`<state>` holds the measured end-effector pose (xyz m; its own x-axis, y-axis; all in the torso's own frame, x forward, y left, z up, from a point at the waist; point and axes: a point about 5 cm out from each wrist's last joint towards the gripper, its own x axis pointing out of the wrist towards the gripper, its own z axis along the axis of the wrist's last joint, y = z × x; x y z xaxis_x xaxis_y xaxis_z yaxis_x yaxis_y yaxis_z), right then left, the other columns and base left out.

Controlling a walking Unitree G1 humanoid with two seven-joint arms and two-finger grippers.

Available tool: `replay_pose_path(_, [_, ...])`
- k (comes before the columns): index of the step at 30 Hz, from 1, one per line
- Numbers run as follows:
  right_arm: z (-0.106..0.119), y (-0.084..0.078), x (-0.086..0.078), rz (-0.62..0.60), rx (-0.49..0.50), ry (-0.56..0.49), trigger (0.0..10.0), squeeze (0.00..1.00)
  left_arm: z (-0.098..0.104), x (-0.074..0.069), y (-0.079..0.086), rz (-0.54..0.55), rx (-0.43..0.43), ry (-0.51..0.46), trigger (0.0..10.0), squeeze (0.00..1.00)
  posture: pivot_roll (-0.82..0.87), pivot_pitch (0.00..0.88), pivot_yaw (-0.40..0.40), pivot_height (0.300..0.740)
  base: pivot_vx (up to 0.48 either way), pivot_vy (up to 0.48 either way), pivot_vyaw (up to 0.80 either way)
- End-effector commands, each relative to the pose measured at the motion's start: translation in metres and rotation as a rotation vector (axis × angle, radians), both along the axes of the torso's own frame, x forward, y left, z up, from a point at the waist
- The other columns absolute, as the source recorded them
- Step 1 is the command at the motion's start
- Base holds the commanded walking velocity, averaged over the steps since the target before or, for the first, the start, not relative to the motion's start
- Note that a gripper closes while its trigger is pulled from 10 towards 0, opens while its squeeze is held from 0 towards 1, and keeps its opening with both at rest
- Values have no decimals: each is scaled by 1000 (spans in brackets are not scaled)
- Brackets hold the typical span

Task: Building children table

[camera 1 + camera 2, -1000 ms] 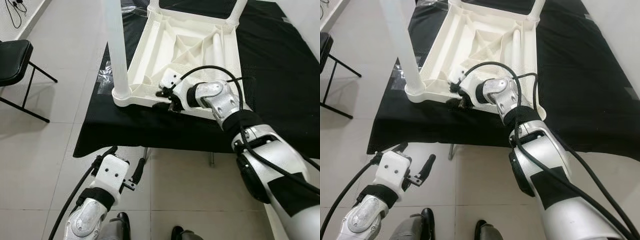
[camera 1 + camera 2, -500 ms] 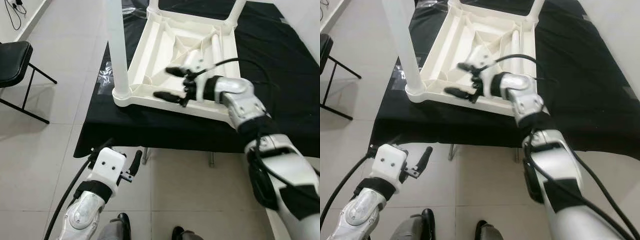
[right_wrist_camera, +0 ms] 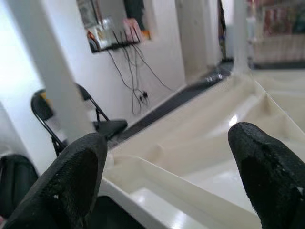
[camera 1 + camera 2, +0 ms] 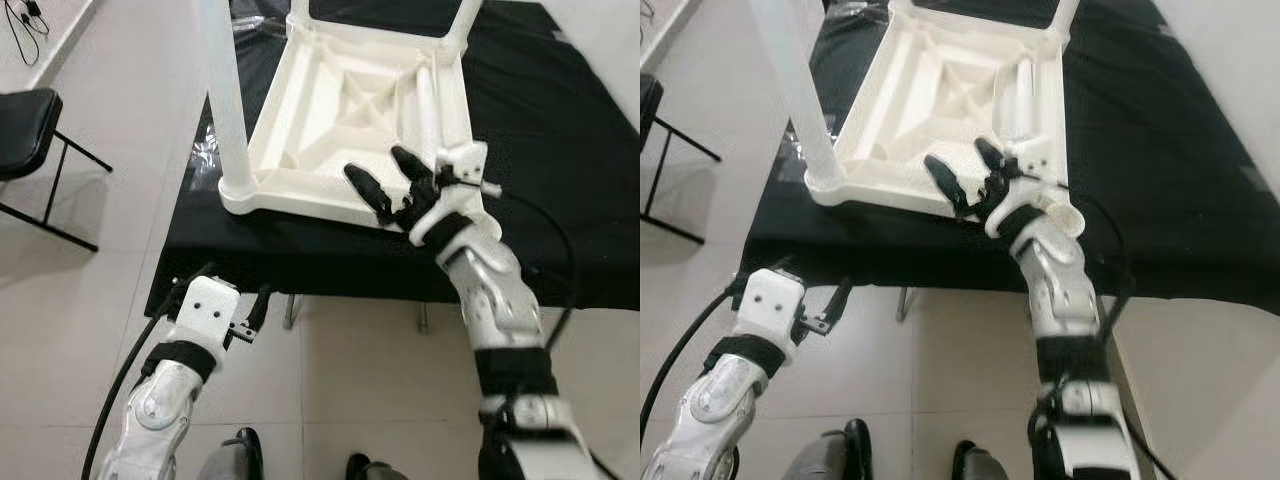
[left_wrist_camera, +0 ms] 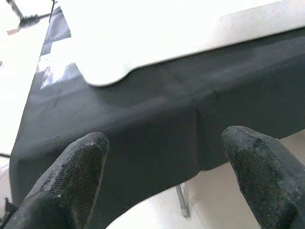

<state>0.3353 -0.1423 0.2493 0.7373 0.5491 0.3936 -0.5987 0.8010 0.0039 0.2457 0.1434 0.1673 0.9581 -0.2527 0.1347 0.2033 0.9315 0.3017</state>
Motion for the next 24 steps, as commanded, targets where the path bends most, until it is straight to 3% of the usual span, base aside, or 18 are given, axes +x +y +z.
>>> replay_pose_path(1, [-2, -1, -7, -3, -1, 6, 10000, 0, -6, 0, -1, -16, 35, 9, 10000, 0, 62, 229, -70, 740, 0, 0, 0])
replay_pose_path(6, [-4, 0, -16, -27, -20, -9, 10000, 0, -5, 2, 3, 10, 36, -5, 10000, 0, 55, 218, -63, 740, 0, 0, 0])
replay_pose_path(7, [-17, 8, -28, -39, -93, -21, 10000, 0, -6, 6, 7, 45, 21, -6, 10000, 0, 53, 205, -62, 740, 0, 0, 0])
replay_pose_path(10, [-23, 11, -33, -44, -115, -11, 10000, 0, -7, 7, 9, 56, 17, -5, 10000, 0, 53, 205, -62, 740, 0, 0, 0])
replay_pose_path(13, [-42, 16, -41, -83, -121, 71, 10000, 0, -8, 8, 11, 62, 2, -2, 10000, 0, 36, 197, -57, 740, 0, 0, 0])
replay_pose_path(18, [-47, 18, -43, -96, -120, 98, 10000, 0, -7, 8, 9, 51, -14, 0, 10000, 0, 35, 191, -51, 740, 0, 0, 0])
replay_pose_path(21, [-47, 19, -37, -118, -112, 113, 10000, 0, 2, 12, 5, 22, -14, -27, 10000, 0, 42, 185, -46, 740, 0, 0, 0])
replay_pose_path(22, [-44, 17, -28, -158, -97, 125, 10000, 0, 13, 19, 3, 11, -24, -61, 10000, 0, 44, 181, -44, 740, 0, 0, 0])
replay_pose_path(24, [-44, 17, -28, -158, -97, 125, 10000, 0, 13, 19, 3, 11, -24, -61, 10000, 0, 44, 181, -44, 740, 0, 0, 0])
